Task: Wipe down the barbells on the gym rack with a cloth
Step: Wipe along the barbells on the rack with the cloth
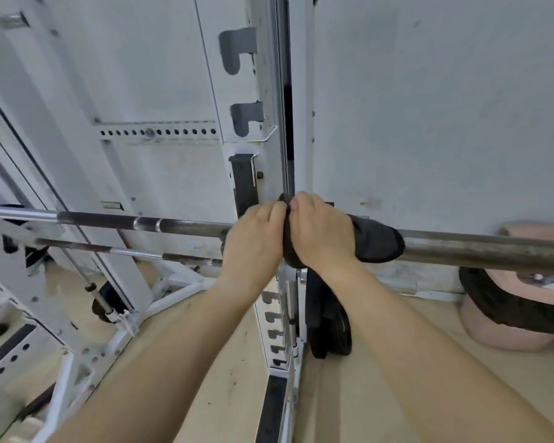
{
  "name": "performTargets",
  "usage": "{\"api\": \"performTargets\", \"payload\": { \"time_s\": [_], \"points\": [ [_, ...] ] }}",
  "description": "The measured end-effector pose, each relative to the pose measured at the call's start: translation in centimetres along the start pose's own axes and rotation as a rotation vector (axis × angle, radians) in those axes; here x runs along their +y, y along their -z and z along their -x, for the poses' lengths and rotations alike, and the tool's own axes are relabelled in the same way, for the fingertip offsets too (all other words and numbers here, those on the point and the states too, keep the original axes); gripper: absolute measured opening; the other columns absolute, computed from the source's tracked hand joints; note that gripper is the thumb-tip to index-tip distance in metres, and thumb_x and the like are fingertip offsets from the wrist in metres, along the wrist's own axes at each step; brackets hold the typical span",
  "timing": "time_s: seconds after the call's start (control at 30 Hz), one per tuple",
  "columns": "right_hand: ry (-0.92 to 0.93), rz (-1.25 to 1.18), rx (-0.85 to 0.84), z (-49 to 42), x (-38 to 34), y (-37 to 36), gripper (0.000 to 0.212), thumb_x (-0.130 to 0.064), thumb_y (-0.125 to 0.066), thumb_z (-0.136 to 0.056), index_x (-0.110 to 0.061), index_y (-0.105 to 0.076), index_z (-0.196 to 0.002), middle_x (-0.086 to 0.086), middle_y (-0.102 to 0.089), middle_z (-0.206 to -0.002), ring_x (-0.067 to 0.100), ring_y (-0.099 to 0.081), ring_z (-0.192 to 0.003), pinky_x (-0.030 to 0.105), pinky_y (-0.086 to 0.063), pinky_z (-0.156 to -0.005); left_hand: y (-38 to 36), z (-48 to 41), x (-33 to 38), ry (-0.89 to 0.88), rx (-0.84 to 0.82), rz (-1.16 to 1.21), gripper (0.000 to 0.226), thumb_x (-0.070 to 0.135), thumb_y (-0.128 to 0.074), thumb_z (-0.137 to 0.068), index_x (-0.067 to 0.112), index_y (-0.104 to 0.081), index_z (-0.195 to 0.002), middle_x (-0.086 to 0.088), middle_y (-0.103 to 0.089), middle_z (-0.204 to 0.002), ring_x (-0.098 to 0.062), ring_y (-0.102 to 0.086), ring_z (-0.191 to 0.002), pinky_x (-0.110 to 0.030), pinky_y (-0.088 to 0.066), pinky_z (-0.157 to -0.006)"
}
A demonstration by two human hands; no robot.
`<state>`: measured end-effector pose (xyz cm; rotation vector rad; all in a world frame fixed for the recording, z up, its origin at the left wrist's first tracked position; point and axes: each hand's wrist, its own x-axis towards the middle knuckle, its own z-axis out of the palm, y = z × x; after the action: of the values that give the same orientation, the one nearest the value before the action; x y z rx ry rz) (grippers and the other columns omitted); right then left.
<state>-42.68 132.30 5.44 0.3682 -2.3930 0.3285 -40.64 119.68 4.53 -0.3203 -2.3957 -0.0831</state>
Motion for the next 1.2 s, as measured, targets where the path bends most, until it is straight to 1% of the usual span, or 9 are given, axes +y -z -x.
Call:
{"api": "performTargets", "payload": {
  "time_s": [0.1, 0.2, 0.27, 0.37, 0.5, 0.57, 0.9, 1.03, 1.2],
  "points": [
    [-0.056, 0.075, -0.142, -0.7, 2.6, 0.5, 0.034, -0.036, -0.030, -0.102, -0.015, -0.050, -0.084, 0.004, -0.063, -0.078, 0.031, -0.062, -0.066, 0.036, -0.044, -0.056, -0.8, 2.3, 1.2, -0.006, 0.084, 0.012, 0.039, 0.002, -0.060, -0.088, 0.005, -0.056, -0.127, -0.012, -0.057, -0.136, -0.027, -0.052, -0.129, -0.033, -0.048, -0.103],
    [-0.158, 0.106, -0.230, -0.2, 5.5, 1.5, 0.056, -0.053, -0.025, -0.099, -0.017, -0.057, -0.069, 0.000, -0.059, -0.064, 0.020, -0.054, -0.057, 0.030, -0.039, -0.054, -2.3, 4.2, 3.0, 0.001, 0.101, 0.011, 0.052, -0.003, -0.061, -0.087, 0.000, -0.051, -0.138, -0.021, -0.047, -0.148, -0.036, -0.041, -0.139, -0.042, -0.039, -0.113],
    [-0.139, 0.167, -0.175, 1.3, 7.5, 2.2, 0.054, -0.055, -0.025, -0.098, -0.021, -0.059, -0.073, -0.002, -0.057, -0.064, 0.018, -0.048, -0.055, 0.029, -0.030, -0.050, -2.9, 4.2, 4.3, -0.012, 0.105, -0.012, 0.049, 0.000, -0.061, -0.091, 0.001, -0.052, -0.139, -0.021, -0.047, -0.148, -0.038, -0.040, -0.139, -0.046, -0.037, -0.114],
    [-0.071, 0.298, -0.068, 3.6, 10.1, 3.3, 0.052, -0.056, -0.026, -0.097, -0.021, -0.064, -0.087, 0.000, -0.063, -0.073, 0.024, -0.055, -0.066, 0.034, -0.036, -0.061, -2.7, 1.7, 5.6, -0.025, 0.099, 0.019, 0.031, 0.009, -0.054, -0.097, 0.006, -0.059, -0.127, -0.014, -0.058, -0.137, -0.034, -0.050, -0.128, -0.043, -0.040, -0.108],
    [-0.061, 0.353, -0.006, 5.6, 13.1, 4.6, 0.049, -0.053, -0.032, -0.099, -0.018, -0.065, -0.088, 0.003, -0.064, -0.079, 0.028, -0.058, -0.076, 0.039, -0.040, -0.072, -2.2, -2.0, 7.0, -0.080, 0.026, 0.058, 0.020, 0.016, -0.045, -0.096, 0.017, -0.065, -0.097, -0.002, -0.067, -0.086, -0.027, -0.061, -0.078, -0.036, -0.044, -0.070],
    [-0.090, 0.353, 0.025, 6.1, 14.5, 5.2, 0.050, -0.052, -0.032, -0.099, -0.018, -0.065, -0.087, 0.003, -0.064, -0.079, 0.029, -0.058, -0.076, 0.040, -0.040, -0.073, -2.2, -3.1, 8.3, -0.109, -0.049, 0.083, 0.025, 0.021, -0.040, -0.097, 0.021, -0.065, -0.098, 0.000, -0.066, -0.080, -0.028, -0.059, -0.070, -0.039, -0.045, -0.063],
    [-0.173, 0.347, 0.229, 10.2, 20.7, 7.1, 0.040, -0.032, -0.031, -0.106, -0.015, -0.067, -0.100, 0.004, -0.063, -0.091, 0.027, -0.054, -0.087, 0.040, -0.037, -0.088, -2.2, -3.7, 15.4, -0.178, -0.138, 0.195, 0.028, 0.022, -0.040, -0.100, 0.030, -0.059, -0.119, 0.007, -0.066, -0.113, -0.025, -0.056, -0.094, -0.042, -0.046, -0.080],
    [-0.196, 0.345, 0.268, 10.7, 17.4, 5.2, 0.032, -0.031, -0.038, -0.104, -0.012, -0.062, -0.117, 0.013, -0.061, -0.115, 0.033, -0.055, -0.109, 0.049, -0.030, -0.108, -1.8, -1.7, 13.3, -0.237, -0.046, 0.219, 0.035, 0.017, -0.052, -0.098, 0.028, -0.060, -0.131, 0.009, -0.061, -0.134, -0.026, -0.057, -0.105, -0.043, -0.051, -0.088],
    [-0.048, 0.200, 0.233, 9.7, 12.1, 3.0, 0.029, -0.018, -0.057, -0.094, -0.016, -0.059, -0.122, 0.010, -0.059, -0.118, 0.031, -0.054, -0.110, 0.048, -0.035, -0.101, 0.3, 1.9, 11.7, -0.059, -0.029, 0.268, 0.038, 0.016, -0.050, -0.091, 0.019, -0.058, -0.128, -0.003, -0.051, -0.137, -0.028, -0.053, -0.112, -0.039, -0.051, -0.088]
  ]
}}
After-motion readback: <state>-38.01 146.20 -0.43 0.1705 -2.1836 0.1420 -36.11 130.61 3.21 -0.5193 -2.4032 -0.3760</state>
